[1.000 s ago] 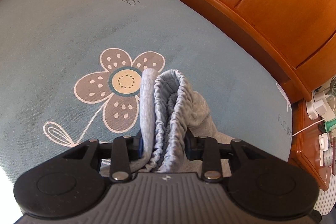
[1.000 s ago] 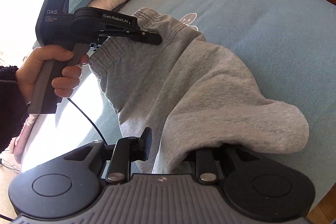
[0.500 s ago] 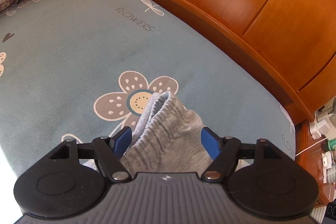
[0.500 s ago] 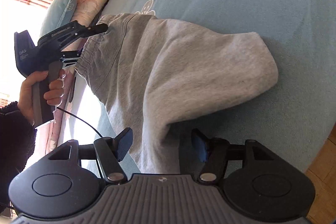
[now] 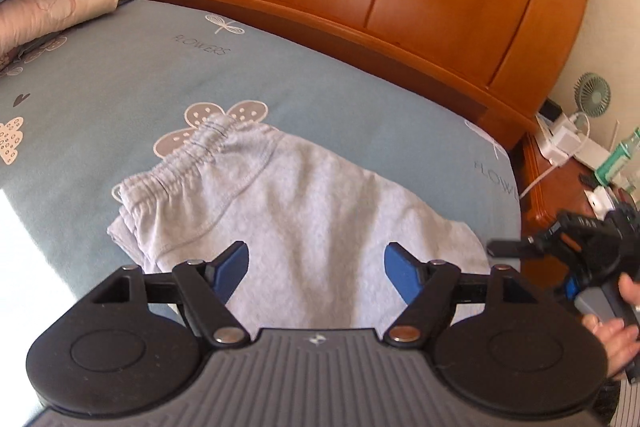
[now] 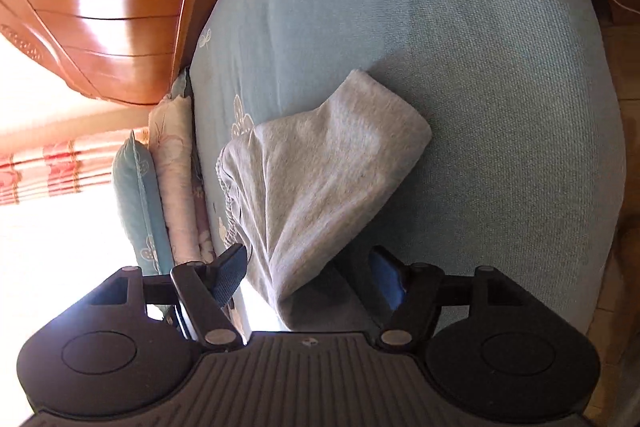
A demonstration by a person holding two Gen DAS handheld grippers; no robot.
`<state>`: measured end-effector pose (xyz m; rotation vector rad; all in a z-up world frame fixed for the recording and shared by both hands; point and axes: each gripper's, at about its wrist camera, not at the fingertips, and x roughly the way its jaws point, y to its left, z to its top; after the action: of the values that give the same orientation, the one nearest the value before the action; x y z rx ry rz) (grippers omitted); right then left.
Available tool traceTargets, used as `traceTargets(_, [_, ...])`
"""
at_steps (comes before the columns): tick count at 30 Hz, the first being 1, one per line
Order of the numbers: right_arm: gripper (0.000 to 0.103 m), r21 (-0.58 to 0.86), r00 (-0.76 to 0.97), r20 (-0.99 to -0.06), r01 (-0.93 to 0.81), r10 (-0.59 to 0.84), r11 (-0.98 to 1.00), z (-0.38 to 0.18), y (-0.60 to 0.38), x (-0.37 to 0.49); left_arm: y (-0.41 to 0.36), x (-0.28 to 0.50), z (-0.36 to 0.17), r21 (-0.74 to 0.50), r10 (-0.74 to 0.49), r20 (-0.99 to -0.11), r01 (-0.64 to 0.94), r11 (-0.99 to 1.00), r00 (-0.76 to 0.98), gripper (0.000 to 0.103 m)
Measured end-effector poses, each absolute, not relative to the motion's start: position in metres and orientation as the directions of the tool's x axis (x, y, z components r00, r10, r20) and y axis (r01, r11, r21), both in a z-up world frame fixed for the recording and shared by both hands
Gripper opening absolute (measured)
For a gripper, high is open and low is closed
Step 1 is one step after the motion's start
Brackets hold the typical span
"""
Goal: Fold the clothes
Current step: 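Open the left gripper while the right gripper opens, releasing the folded sweatpants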
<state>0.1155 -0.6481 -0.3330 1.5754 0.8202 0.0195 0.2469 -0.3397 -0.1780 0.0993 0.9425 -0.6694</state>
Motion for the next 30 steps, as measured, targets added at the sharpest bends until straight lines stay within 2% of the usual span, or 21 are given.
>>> traceTargets(4, [0.072,0.855,0.765,-0.466,0.518,0.444,0.007,-0.347,-0.657,0.118,-0.338,0.212,-0.191,-0.274,-0.505,-0.796,0.546,0.792,0.334,0.075])
traceTargets(7, [0.072,0.85,0.78,-0.483,0.527,0.397,-0.001,-0.352,-0.663,0.118,-0.337,0.201,-0.193,-0.267,-0.5,-0.801,0.553,0.79,0.328,0.075])
traceTargets(9, [0.067,0.854,0.784,-0.479,0.521,0.394,0.002,-0.356,-0.668,0.119,-0.336,0.197,-0.192,-0.262,-0.501,-0.801,0.559,0.787,0.329,0.075])
traceTargets(10, [0.056,0.856,0.784,-0.478,0.516,0.395,0.012,-0.355,-0.669,0.121,-0.336,0.198,-0.192,-0.27,-0.504,-0.801,0.556,0.786,0.323,0.075])
traceTargets(11, [0.04,0.856,0.778,-0.489,0.515,0.395,0.043,-0.352,-0.67,0.124,-0.335,0.199,-0.192,-0.277,-0.505,-0.801,0.549,0.789,0.321,0.075])
traceTargets(13, [0.025,0.845,0.757,-0.526,0.519,0.387,0.131,-0.342,-0.673,0.129,-0.331,0.202,-0.192,-0.281,-0.501,-0.8,0.531,0.799,0.33,0.075])
traceTargets(17, [0.012,0.81,0.756,-0.577,0.48,0.31,0.338,-0.308,-0.685,0.138,-0.324,0.206,-0.194,-0.285,-0.49,-0.805,0.506,0.814,0.335,0.075])
traceTargets(21, [0.012,0.722,0.74,-0.62,0.409,0.259,0.558,-0.283,-0.69,0.15,-0.322,0.204,-0.198,-0.292,-0.489,-0.81,0.501,0.815,0.323,0.075])
traceTargets(24, [0.014,0.63,0.691,-0.685,0.4,0.233,0.666,-0.291,-0.687,0.16,-0.323,0.203,-0.2,-0.289,-0.487,-0.813,0.505,0.813,0.319,0.075])
traceTargets(26, [0.027,0.605,0.65,-0.724,0.435,0.232,0.667,-0.301,-0.69,0.16,-0.323,0.202,-0.201,-0.288,-0.489,-0.812,0.509,0.811,0.319,0.075])
traceTargets(27, [0.028,0.623,0.647,-0.722,0.452,0.247,0.638,-0.303,-0.692,0.156,-0.323,0.202,-0.2,-0.284,-0.488,-0.811,0.513,0.81,0.322,0.075])
traceTargets(30, [0.038,0.673,0.668,-0.691,0.452,0.278,0.585,-0.3,-0.688,0.142,-0.319,0.202,-0.2,-0.285,-0.485,-0.813,0.506,0.814,0.322,0.075])
